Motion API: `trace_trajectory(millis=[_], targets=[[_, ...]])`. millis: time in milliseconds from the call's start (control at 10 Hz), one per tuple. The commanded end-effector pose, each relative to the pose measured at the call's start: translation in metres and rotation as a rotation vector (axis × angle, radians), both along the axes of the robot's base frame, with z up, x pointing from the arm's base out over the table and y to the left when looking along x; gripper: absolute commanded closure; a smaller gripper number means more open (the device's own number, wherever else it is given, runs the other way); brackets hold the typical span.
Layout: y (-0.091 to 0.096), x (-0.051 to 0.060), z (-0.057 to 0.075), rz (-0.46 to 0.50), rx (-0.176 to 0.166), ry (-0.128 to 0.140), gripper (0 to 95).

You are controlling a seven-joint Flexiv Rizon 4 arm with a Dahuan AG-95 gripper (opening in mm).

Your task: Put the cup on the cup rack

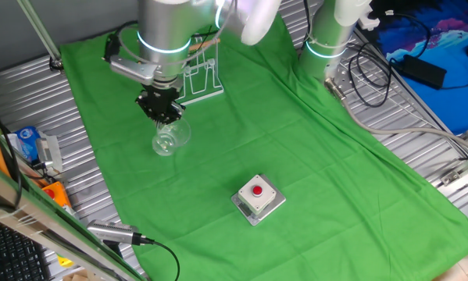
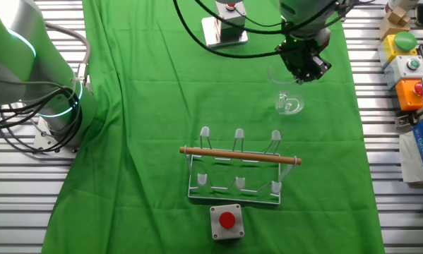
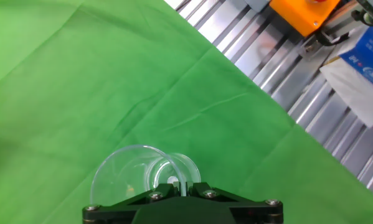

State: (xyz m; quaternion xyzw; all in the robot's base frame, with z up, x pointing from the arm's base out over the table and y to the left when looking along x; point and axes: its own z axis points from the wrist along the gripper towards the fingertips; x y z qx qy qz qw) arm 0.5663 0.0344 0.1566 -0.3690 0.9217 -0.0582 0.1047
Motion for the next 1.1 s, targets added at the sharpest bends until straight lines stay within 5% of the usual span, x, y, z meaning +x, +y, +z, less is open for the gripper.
trace_trajectory(millis=[100, 1100], targets=[[0.000, -0.001, 0.001, 0.016, -0.002, -0.059, 95.0], [0.001, 0.011, -0.020, 0.009, 0.038, -0.077, 95.0]])
